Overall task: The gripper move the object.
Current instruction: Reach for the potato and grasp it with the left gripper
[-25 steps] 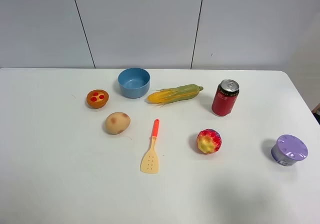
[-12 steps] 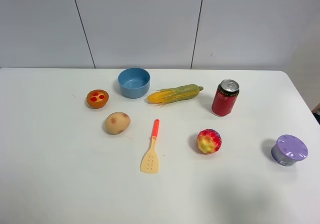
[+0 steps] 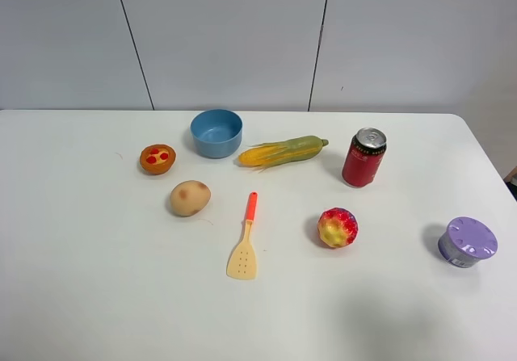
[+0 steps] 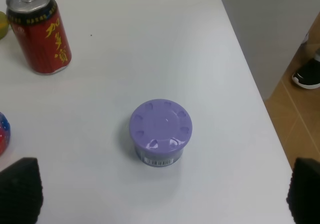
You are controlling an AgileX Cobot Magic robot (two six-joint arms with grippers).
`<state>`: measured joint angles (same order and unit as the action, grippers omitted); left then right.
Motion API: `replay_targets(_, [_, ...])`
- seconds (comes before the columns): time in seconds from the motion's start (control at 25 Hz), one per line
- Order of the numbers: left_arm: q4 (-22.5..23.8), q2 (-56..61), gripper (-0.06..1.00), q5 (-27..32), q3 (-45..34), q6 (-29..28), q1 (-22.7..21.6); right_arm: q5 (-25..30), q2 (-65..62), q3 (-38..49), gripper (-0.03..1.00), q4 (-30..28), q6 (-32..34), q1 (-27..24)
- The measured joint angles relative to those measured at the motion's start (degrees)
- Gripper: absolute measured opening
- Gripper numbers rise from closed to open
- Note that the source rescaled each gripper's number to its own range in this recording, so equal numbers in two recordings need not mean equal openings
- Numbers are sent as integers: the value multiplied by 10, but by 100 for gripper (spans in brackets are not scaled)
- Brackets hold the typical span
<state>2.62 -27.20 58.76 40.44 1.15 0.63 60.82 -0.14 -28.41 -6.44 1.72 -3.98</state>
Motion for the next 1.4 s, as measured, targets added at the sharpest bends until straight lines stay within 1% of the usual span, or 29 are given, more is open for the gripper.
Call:
replay_targets(0.32, [-3, -163, 100, 3, 61, 5, 0, 0, 0, 0, 100, 0, 0, 0])
replay_targets(0.52, [-30, -243, 100, -3, 81, 13, 0, 0, 0, 0, 100, 0, 0, 0])
replay_targets(0.72, [-60, -315, 100, -37, 83, 13, 1, 0, 0, 0, 100, 0, 0, 0])
replay_targets(0.8, [-61, -336, 100, -58, 83, 13, 11, 0, 0, 0, 100, 0, 0, 0])
replay_targets(0.96, [-64, -377, 100, -95, 93, 13, 46, 0, 0, 0, 100, 0, 0, 0])
replay_targets(1.2, [-66, -458, 100, -112, 127, 15, 99, 0, 0, 0, 100, 0, 0, 0])
replay_targets(1.4, [-74, -517, 100, -147, 136, 17, 135, 0, 0, 0, 100, 0, 0, 0])
